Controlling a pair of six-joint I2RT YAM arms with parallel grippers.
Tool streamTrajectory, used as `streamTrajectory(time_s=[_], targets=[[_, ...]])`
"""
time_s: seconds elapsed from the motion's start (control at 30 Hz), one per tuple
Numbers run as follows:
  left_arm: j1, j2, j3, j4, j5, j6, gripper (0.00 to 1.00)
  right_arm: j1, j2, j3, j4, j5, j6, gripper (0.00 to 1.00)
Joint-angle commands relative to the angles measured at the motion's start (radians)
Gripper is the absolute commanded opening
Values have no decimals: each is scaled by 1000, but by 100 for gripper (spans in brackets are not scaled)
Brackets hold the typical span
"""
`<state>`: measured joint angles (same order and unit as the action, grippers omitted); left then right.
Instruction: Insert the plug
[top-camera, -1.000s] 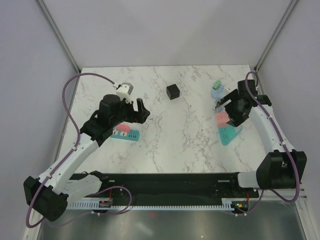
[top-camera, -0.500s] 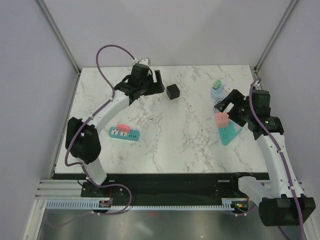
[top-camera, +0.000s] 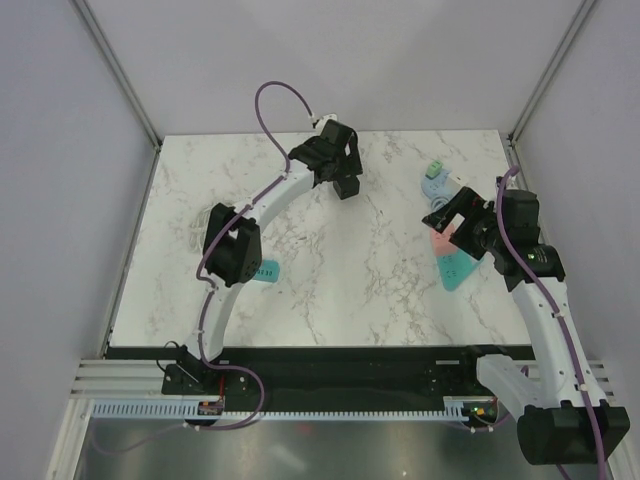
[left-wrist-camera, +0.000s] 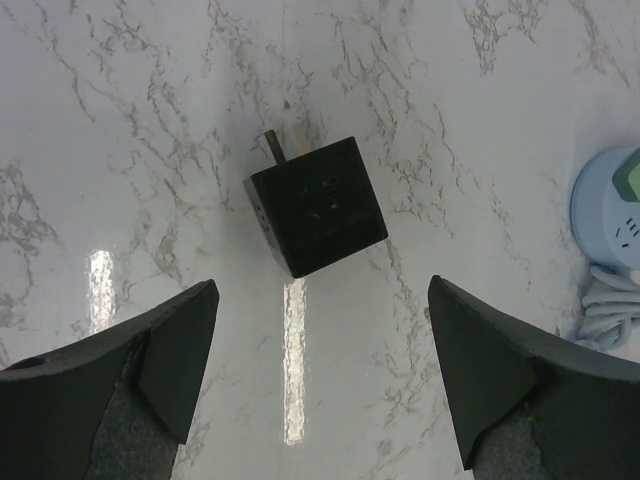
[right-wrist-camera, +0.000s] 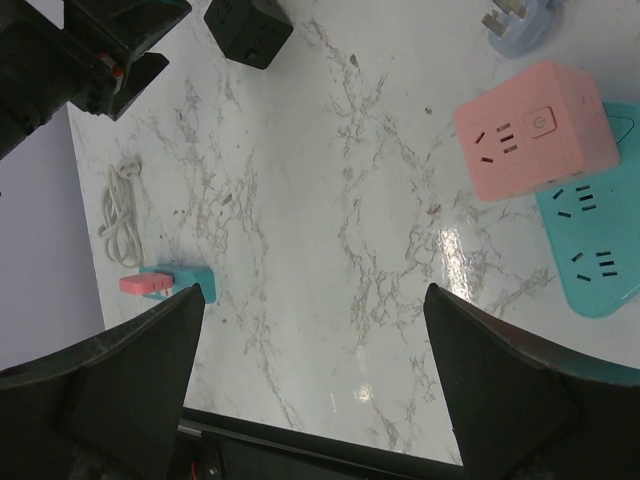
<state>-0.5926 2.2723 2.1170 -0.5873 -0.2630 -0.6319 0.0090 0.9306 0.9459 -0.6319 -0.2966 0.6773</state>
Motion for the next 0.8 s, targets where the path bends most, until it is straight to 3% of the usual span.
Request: streamTrajectory(time_s=[0.0, 0.17, 0.4, 0.6, 0.77], targets=[[-12, 88, 115, -34, -65, -28, 92, 8, -15, 17, 44, -6, 2, 98], [-13, 177, 211, -16, -35, -2, 92, 23, -16, 31, 37, 11, -5, 98], [-15, 253, 227, 3, -94, 9, 92, 31, -16, 34, 35, 25, -12, 98], [-15, 297, 230, 79, -59, 17, 92, 32, -15, 34, 34, 31, -19, 98], [-13, 294, 209, 90, -51, 20, 85, 32, -15, 27, 38, 37, -25, 98]])
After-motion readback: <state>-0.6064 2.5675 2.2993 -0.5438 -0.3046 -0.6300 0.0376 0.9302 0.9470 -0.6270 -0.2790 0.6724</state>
